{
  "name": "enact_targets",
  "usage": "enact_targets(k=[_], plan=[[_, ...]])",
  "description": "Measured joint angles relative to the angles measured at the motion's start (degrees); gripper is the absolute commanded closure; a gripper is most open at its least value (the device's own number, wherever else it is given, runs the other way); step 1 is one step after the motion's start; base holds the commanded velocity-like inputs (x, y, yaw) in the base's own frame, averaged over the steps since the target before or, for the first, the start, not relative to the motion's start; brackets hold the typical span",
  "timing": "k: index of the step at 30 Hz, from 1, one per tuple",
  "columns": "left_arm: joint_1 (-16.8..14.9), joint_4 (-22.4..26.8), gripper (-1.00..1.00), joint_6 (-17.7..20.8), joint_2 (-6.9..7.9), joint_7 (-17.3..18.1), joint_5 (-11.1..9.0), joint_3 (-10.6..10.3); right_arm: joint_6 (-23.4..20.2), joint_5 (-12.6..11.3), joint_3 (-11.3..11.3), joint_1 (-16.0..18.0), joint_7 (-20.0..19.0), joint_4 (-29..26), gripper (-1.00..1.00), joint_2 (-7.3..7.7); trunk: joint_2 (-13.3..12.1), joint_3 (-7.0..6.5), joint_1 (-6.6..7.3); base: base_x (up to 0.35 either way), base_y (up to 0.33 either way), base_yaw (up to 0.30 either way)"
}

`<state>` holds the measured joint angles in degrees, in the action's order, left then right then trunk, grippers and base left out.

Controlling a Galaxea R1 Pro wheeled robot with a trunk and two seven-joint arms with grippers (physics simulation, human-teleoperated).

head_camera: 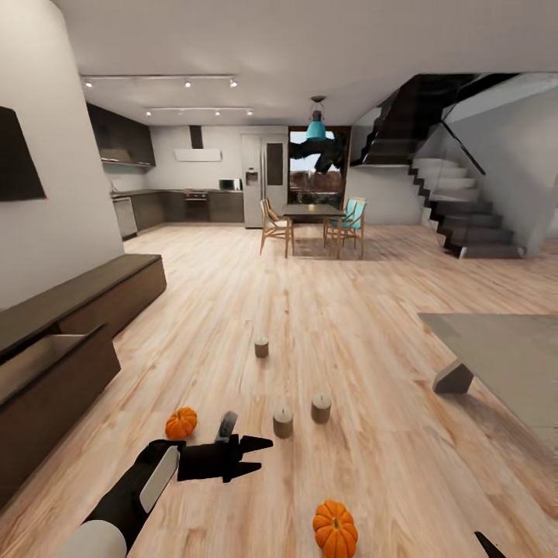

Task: Place each of the two pumpkins and all three candles from the living room inside a cabinet in the living room (use any cabinet), then make sure every cabinet is closed, and position the cauldron so it is next to a table in the living room.

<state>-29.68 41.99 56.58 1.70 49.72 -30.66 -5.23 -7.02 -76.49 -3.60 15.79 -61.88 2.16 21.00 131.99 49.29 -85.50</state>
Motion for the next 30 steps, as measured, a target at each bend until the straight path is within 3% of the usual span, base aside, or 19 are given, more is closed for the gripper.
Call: enact_targets(k=[9, 30], plan=[[0.00, 0.01, -1.00, 0.00, 0.00, 0.00, 0.00, 0.00, -0.91, 0.17, 0.05, 0.01, 0.49, 0.00, -1.00, 0.00, 0.00, -0.11, -0.03, 0.175, 0.000, -0.242], [0.02, 0.03, -1.00, 0.00, 0.10, 0.00, 0.01, 0.01, -1.18, -0.26, 0.20, 0.02, -0.12, -0.08, -1.00, 0.00, 0.00, 0.42, -0.03, 0.038, 0.017, -0.058]])
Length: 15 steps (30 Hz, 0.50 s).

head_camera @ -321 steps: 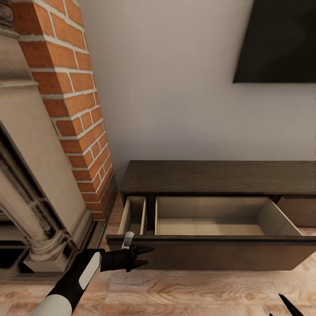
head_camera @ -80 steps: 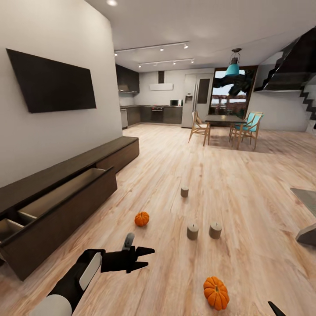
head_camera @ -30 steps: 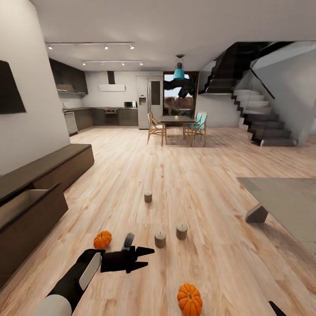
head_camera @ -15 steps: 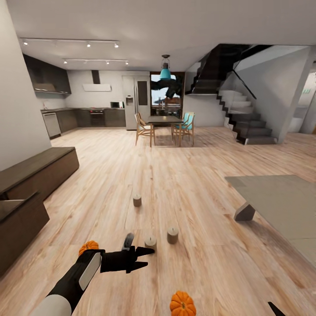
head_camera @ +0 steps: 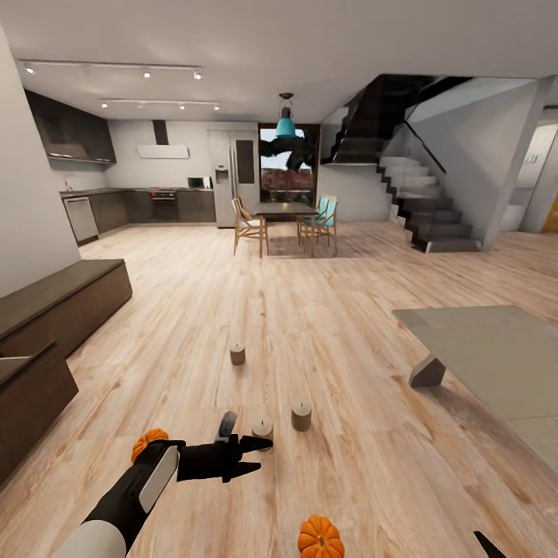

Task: Place each of the two pumpkins and all three candles from the living room inside a cabinet in the living room (use any cabinet), then make sure every cabinet is closed, and position the cauldron so it is next to a table in the living room.

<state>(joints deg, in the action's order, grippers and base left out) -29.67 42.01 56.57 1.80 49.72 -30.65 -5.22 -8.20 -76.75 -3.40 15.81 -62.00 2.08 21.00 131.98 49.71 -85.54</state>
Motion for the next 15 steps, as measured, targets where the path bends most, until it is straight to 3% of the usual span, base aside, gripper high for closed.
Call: enact_targets(k=[8, 15], plan=[[0.00, 0.00, -1.00, 0.00, -0.01, 0.00, 0.00, 0.00, 0.02, -0.05, -0.01, 0.00, -0.18, -0.01, -1.00, 0.02, 0.00, 0.02, 0.00, 0.032, 0.113, -0.019], [-0.01, -0.02, -1.00, 0.00, -0.07, 0.00, 0.00, -0.01, 0.71, 0.42, 0.09, -0.01, -0.52, -0.27, -1.00, 0.01, 0.00, 0.02, 0.01, 0.043, 0.039, -0.169]])
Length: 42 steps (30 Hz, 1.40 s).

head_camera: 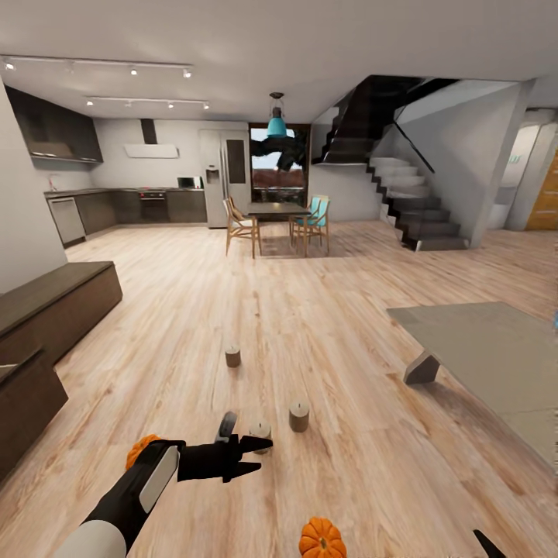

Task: Place each of the two pumpkins and all three candles from the living room inside a cabinet in the living room (use any cabinet), then make sure every cabinet is closed, and position the cauldron so it is next to a table in the living room.

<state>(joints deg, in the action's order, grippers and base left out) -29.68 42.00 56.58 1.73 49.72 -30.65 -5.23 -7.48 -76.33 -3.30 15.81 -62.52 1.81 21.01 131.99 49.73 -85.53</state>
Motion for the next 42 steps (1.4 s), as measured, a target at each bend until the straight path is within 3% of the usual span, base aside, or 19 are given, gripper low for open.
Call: enact_targets(k=[5, 10, 12, 15, 19, 25, 36, 42], plan=[[0.01, 0.01, -1.00, 0.00, -0.01, -0.07, 0.00, -0.01, 0.94, 0.25, 0.19, 0.02, 0.05, -0.26, -1.00, -0.02, 0.00, 0.00, -0.01, 0.067, 0.043, -0.037], [0.01, 0.01, -1.00, 0.00, -0.02, -0.09, 0.00, -0.07, 2.44, 0.42, 1.98, 0.02, 0.46, -0.30, -1.00, 0.00, 0.00, 0.00, -0.01, 0.007, 0.004, -0.004], [0.33, 0.43, -1.00, -0.10, 0.63, 0.56, -0.25, 0.57, 2.25, 1.14, 2.53, 0.70, 0.28, -0.88, -1.00, -0.65, 0.00, 0.00, -0.01, 0.000, 0.000, 0.000], [0.31, 0.46, -1.00, -0.10, 1.22, 0.86, -0.25, 0.76, 2.33, 1.37, 1.70, 1.71, 0.04, -1.72, -1.00, -0.55, 0.00, 0.00, -0.01, 0.000, 0.000, 0.000], [0.14, 0.54, -1.00, -0.20, 1.82, 1.76, -0.84, 0.66, 2.35, -0.06, 0.21, 0.42, -0.15, -2.57, -1.00, 0.74, 0.00, 0.00, -0.01, 0.000, 0.000, 0.000], [0.11, 0.50, -1.00, -0.26, 2.07, 3.69, -0.69, 0.60, 2.72, -0.11, 0.19, 0.25, -0.18, -4.51, -1.00, 0.80, 0.00, 0.00, 0.01, 0.067, 0.051, 0.000], [0.10, 0.46, -1.00, -0.28, 2.18, 7.19, -0.81, 0.63, 3.02, 0.47, 3.06, 0.32, 1.15, -8.03, -1.00, -1.01, 0.00, 0.00, 0.00, 0.067, 0.046, 0.000], [0.10, 0.48, -1.00, -0.28, 2.18, 7.28, -0.82, 0.64, 3.08, 2.49, 5.12, 0.45, 3.08, -9.72, -1.00, -2.25, 0.00, 0.00, -0.01, 0.015, 0.077, 0.000]])
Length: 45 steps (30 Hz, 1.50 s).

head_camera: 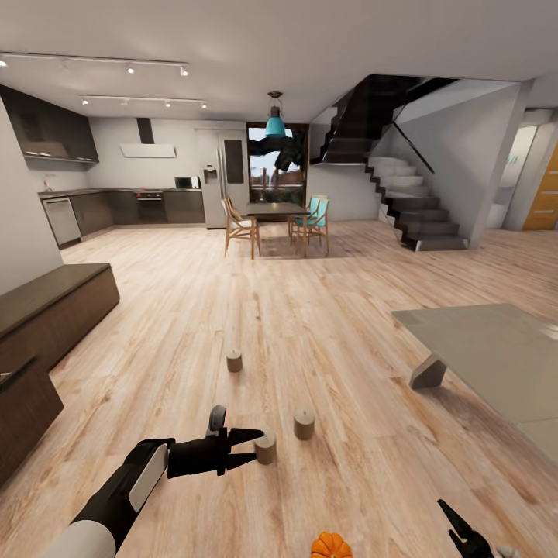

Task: Place each of the two pumpkins and all three candles from the living room inside a cabinet in the living room (use any cabinet), then make sure every cabinet is closed, and position the cauldron so it is next to a table in the living room.

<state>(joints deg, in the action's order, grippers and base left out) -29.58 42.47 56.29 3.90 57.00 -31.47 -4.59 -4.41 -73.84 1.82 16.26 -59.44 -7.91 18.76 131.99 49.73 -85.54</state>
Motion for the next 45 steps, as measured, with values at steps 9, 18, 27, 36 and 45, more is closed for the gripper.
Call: enact_targets(k=[9, 18, 27, 36, 45], plan=[[0.00, 0.01, -1.00, -0.01, 0.08, 0.03, -0.09, 0.09, -0.26, 5.66, 7.37, 0.13, 17.47, -6.41, -1.00, -0.71, 0.00, 0.00, 0.00, 0.001, 0.027, 0.000], [0.00, 0.06, -1.00, -0.03, 0.09, 0.10, -0.10, 0.16, -0.85, 7.67, 7.53, 0.69, 33.39, -14.21, -1.00, -2.74, 2.79, 1.25, -1.53, 0.000, 0.001, 0.000], [0.00, 0.05, -1.00, -0.03, 0.09, 0.11, -0.09, 0.21, -3.07, 18.53, 8.48, 8.06, 48.46, -15.97, -1.00, -9.83, 6.40, 2.86, -3.51, 0.000, 0.000, 0.000], [0.00, 0.07, -1.00, -0.02, 0.09, 0.08, -0.08, 0.19, -6.05, 26.89, 8.69, 11.84, 56.78, -15.51, -1.00, -14.94, 10.01, 4.48, -5.49, 0.000, 0.000, 0.000], [0.00, 0.15, -1.00, -0.02, 0.19, 0.11, -0.17, 0.21, -7.47, 28.15, 8.67, 12.01, 57.27, -15.49, -1.00, -15.29, 11.30, 6.35, -6.31, 0.000, 0.000, 0.000]])
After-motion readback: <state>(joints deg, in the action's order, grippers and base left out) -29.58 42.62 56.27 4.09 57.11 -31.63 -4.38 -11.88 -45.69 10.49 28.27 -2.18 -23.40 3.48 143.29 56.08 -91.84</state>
